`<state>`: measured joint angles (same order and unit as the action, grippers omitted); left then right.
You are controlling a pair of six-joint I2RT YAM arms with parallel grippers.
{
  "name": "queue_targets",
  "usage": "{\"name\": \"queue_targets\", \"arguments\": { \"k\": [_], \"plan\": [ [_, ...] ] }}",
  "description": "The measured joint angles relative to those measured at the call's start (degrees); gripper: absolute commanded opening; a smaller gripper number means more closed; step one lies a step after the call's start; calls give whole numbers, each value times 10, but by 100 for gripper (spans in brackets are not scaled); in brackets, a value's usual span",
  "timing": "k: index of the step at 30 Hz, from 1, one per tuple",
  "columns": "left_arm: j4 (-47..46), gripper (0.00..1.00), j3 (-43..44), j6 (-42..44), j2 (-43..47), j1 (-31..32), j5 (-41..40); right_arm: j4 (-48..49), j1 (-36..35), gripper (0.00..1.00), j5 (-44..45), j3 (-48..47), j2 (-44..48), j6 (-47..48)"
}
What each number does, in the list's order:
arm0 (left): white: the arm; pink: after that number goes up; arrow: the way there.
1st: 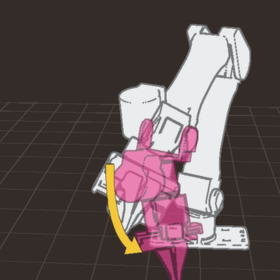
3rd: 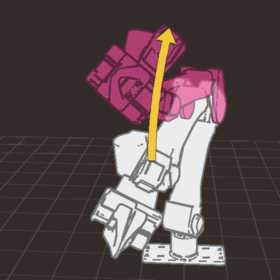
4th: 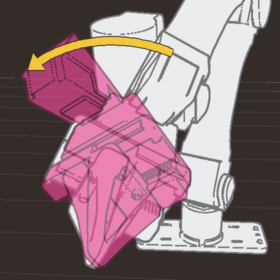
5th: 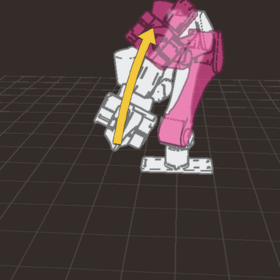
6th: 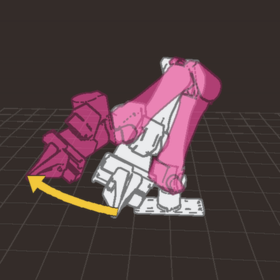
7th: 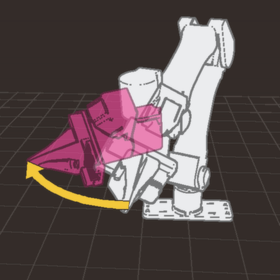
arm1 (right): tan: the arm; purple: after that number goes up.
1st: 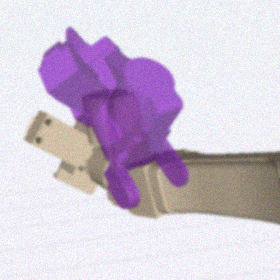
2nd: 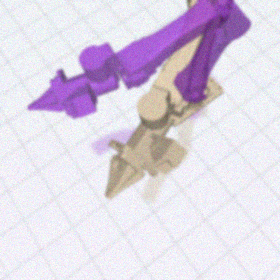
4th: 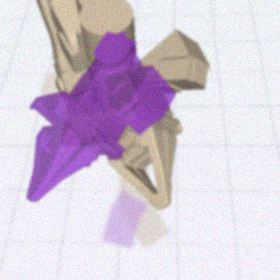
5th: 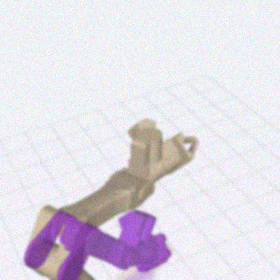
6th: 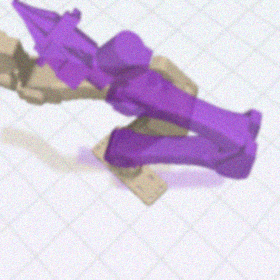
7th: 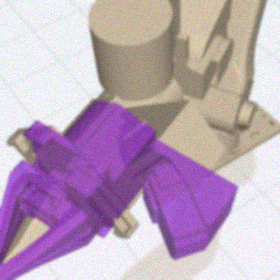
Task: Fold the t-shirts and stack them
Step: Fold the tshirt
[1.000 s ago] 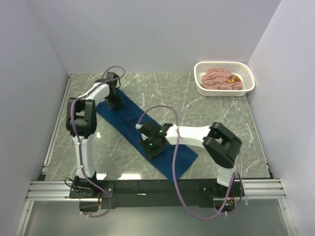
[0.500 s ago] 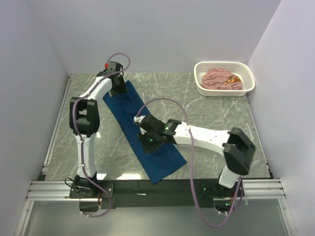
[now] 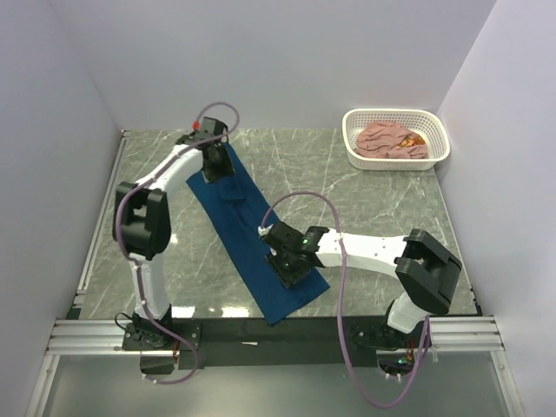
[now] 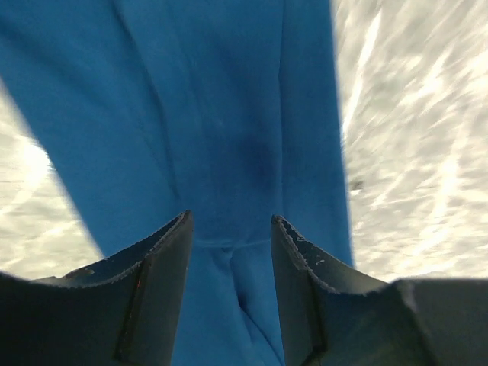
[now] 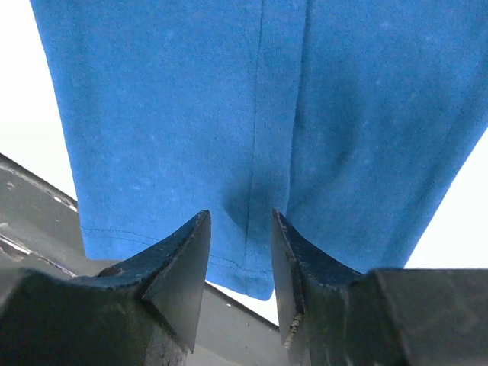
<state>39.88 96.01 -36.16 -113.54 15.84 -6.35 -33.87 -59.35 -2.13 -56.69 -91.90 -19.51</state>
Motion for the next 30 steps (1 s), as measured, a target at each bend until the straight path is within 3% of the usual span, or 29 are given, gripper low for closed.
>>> {"name": "queue_targets", "arguments": {
  "k": [8, 16, 24, 30],
  "plan": [
    [2, 50, 3, -9, -103, 28, -1, 19, 0, 44, -6, 0, -22, -4],
    [17, 52, 87, -3, -157, 26, -1, 37, 0, 44, -42, -24, -68, -6],
    [12, 62, 232, 40, -244, 28, 1, 31, 0, 44, -70, -140, -155, -2],
    [-12, 77, 224, 67, -235, 28, 2, 16, 0, 47, -64, -179, -143, -7]
  ]
}}
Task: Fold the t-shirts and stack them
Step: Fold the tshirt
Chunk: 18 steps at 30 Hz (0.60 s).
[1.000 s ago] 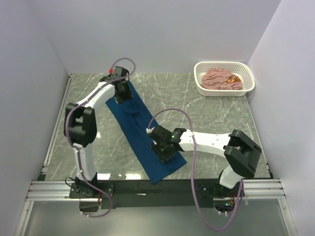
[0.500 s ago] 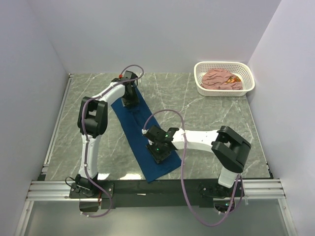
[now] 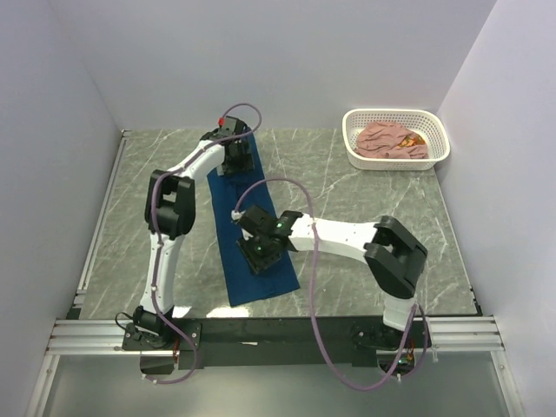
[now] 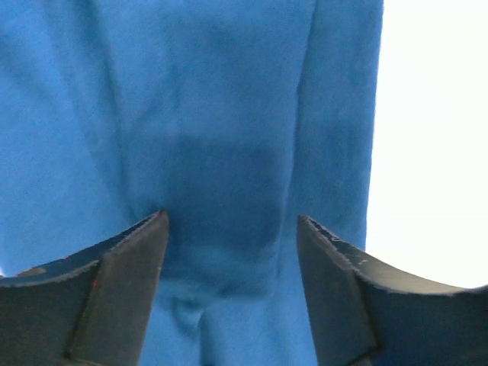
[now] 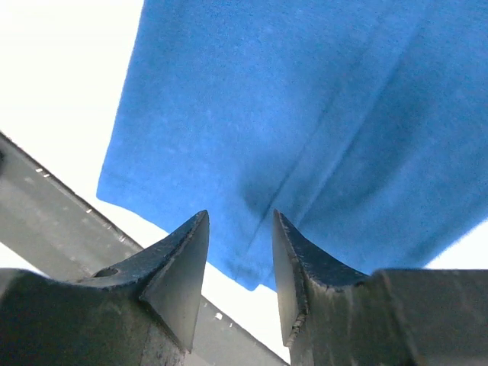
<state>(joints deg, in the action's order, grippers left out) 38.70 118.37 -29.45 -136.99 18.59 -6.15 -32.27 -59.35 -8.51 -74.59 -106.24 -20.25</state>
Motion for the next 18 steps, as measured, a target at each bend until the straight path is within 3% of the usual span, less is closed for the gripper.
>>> {"name": "queue_targets", "arguments": {
  "k": [5, 8, 9, 12, 18],
  "plan": [
    [-9, 93, -113, 4, 119, 0, -30, -4, 13, 51, 27, 52, 88, -21],
    [-13, 89, -171, -4, 234, -2, -51, -5, 39, 55, 45, 106, 157, -41],
    [-23, 89, -201, -8, 285, -3, -60, -7, 50, 62, 50, 125, 178, -48],
    [-33, 94, -283, -17, 418, -5, -78, -10, 77, 70, 72, 179, 224, -69],
    [-10, 91, -474, -64, 610, 1, -108, -14, 87, 70, 81, 260, 281, -103]
  ]
}}
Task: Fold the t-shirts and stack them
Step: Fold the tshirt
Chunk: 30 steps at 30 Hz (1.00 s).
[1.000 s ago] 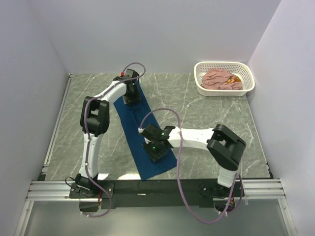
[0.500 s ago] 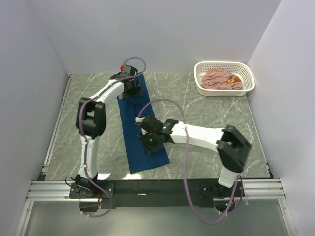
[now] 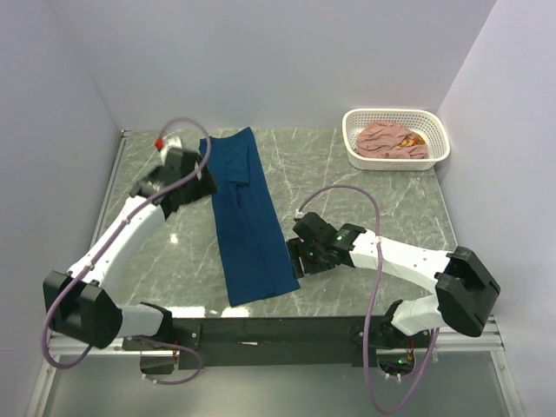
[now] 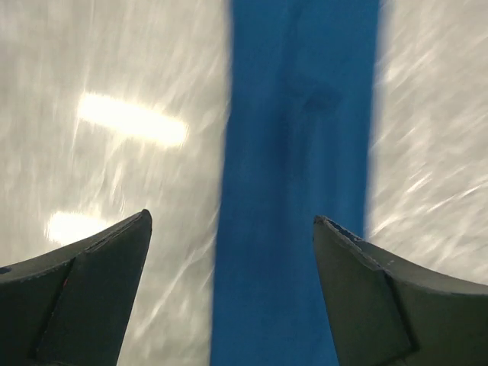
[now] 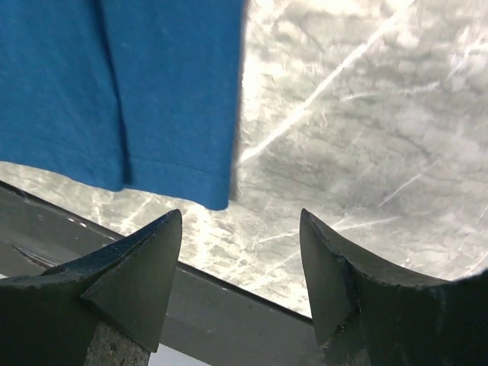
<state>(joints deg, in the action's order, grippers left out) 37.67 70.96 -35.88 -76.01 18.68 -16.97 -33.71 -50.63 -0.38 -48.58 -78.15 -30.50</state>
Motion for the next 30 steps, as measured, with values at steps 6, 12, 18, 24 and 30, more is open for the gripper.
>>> {"name": "queue_targets", "arguments": {
  "k": [6, 12, 18, 24, 30],
  "plan": [
    [71, 88, -188, -88, 63, 70, 15, 26, 0, 62, -10, 36, 5, -22],
    [113, 82, -284, -181, 153, 149, 56, 54, -3, 59, -26, 43, -6, -34],
    [108, 80, -321, -250, 164, 208, 96, 78, -9, 54, -40, 43, -45, -45],
    [97, 77, -345, -296, 140, 252, 127, 86, -16, 50, -50, 45, -69, -50],
    [85, 71, -348, -324, 123, 274, 142, 96, -17, 42, -64, 42, -85, -50]
  ]
}}
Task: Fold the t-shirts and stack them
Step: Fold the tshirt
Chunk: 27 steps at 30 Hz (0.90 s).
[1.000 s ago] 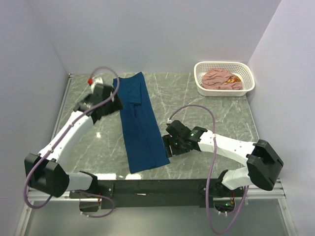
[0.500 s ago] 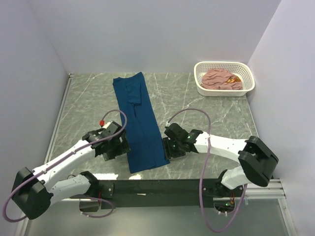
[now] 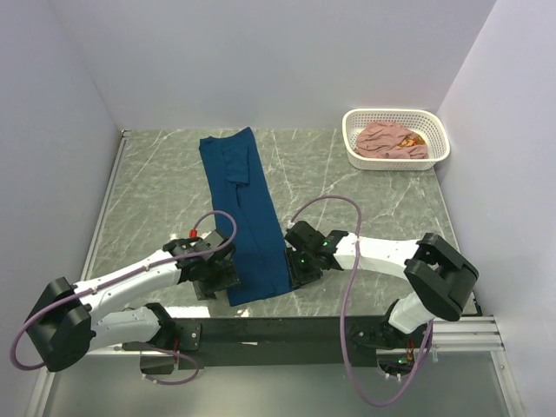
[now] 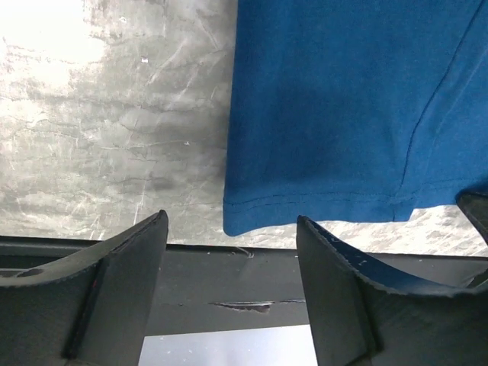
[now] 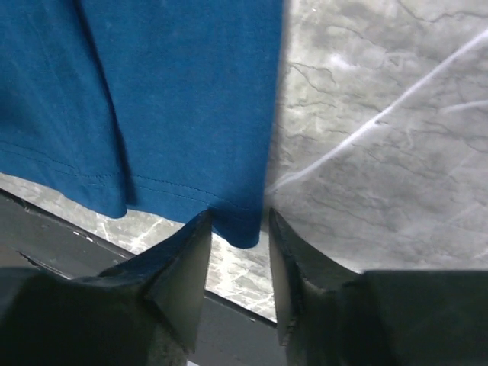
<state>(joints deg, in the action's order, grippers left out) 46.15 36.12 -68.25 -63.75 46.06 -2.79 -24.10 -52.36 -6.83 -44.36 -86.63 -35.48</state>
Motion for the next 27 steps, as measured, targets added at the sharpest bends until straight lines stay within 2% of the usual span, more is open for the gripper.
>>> {"name": "queue_targets", "arguments": {
  "k": [4, 5, 8, 14, 25, 27],
  "plan": [
    [-6, 70, -4, -6, -3, 2, 6, 8, 0, 27, -6, 0, -6, -1],
    [-9, 69, -5, -6, -8, 2, 9, 9, 0, 20, -7, 0, -7, 0],
    [-19, 65, -7, -6, -26, 2, 17, 10, 0, 8, -10, 0, -10, 0],
    [-27, 57, -12, -6, -52, 6, 29, 13, 0, 3, -15, 0, -12, 0],
    [-36, 47, -9, 0, -99, 23, 42, 16, 0, 1, -18, 0, -14, 0],
    [-33, 42, -5, 1, -106, 25, 42, 16, 0, 0, -19, 0, -14, 0]
  ]
}}
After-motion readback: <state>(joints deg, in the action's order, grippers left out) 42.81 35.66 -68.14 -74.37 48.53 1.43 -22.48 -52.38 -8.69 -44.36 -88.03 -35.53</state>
